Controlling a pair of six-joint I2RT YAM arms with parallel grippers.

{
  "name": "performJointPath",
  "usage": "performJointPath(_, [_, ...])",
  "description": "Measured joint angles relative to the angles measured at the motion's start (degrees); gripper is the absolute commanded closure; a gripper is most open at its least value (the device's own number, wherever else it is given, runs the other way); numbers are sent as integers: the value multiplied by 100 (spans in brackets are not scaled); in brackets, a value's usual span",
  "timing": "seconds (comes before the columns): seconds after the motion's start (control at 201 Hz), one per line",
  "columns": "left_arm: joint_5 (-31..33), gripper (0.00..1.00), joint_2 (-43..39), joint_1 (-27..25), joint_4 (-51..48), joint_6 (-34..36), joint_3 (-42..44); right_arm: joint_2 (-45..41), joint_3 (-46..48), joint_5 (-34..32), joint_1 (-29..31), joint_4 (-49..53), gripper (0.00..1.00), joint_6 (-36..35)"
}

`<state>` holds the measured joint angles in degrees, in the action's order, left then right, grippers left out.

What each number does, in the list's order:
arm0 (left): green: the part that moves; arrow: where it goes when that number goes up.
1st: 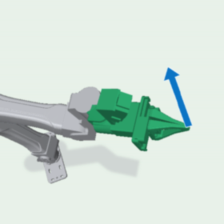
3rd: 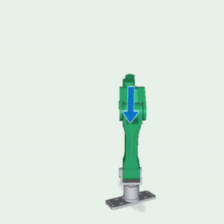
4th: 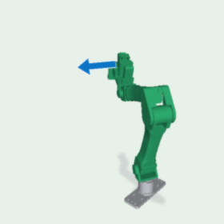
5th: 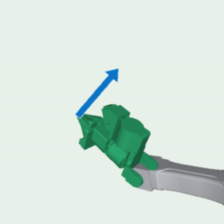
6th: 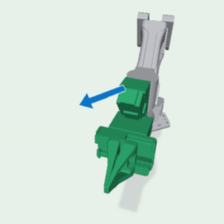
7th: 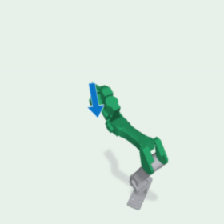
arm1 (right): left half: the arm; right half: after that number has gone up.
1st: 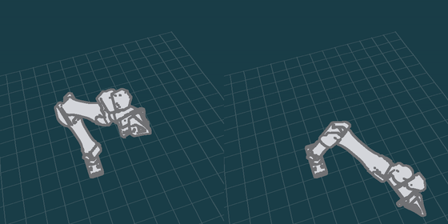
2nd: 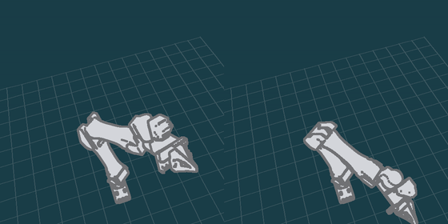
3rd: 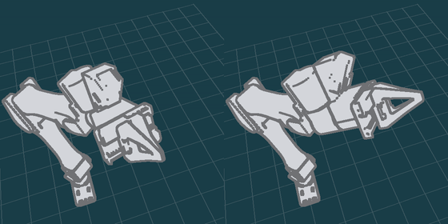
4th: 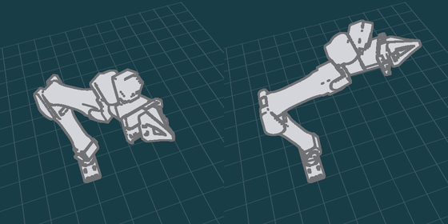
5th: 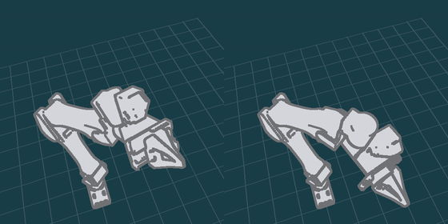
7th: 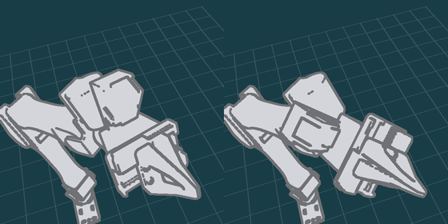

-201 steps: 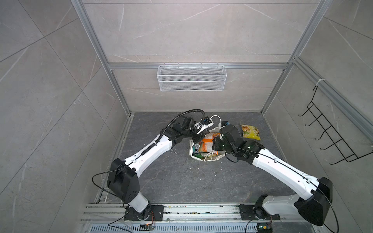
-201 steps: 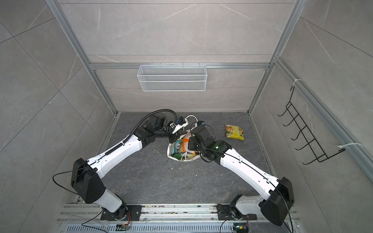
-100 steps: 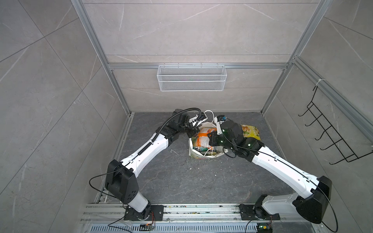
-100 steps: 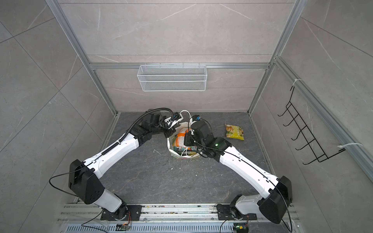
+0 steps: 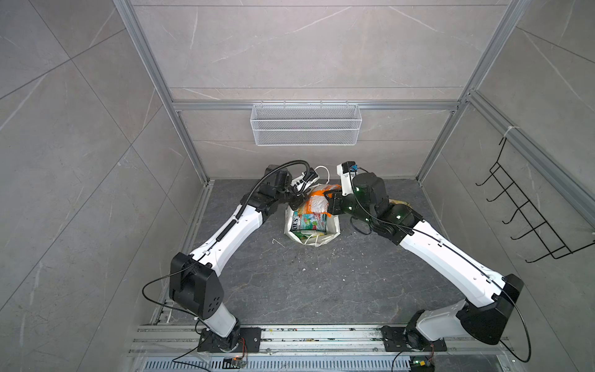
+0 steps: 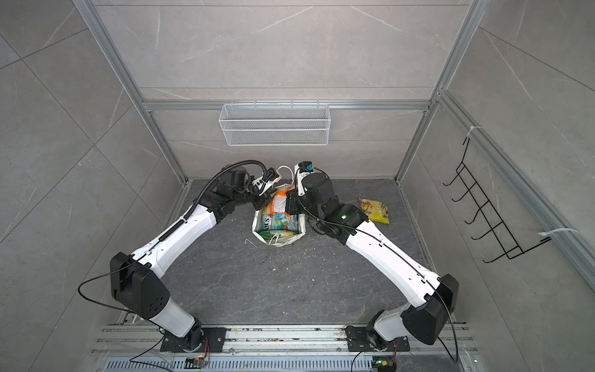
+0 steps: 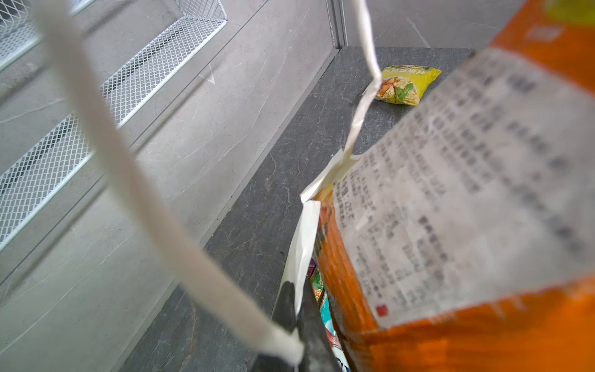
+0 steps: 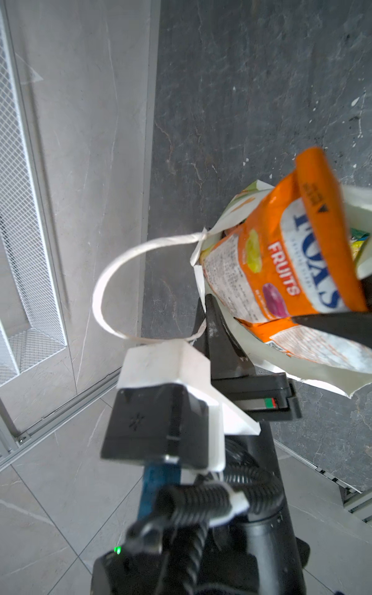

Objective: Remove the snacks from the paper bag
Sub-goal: 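Lift the orange candy bag out and carry it away from the bag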

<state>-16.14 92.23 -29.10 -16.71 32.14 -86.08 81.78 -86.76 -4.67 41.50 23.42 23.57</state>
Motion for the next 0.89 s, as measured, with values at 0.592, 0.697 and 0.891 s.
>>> performJointPath(0.592, [-221, 100, -603, -90, 269, -431, 898, -2129, 577, -387, -85, 1182, 100, -1268])
performJointPath(0.697, [-227, 100, -605, -133, 302, -463, 898, -2120, 671, -761, -238, 1294, 100, -1311])
performJointPath(0.891, [-234, 100, -651, -166, 310, -511, 973, -2068, 754, -1248, -848, 1405, 100, -1309])
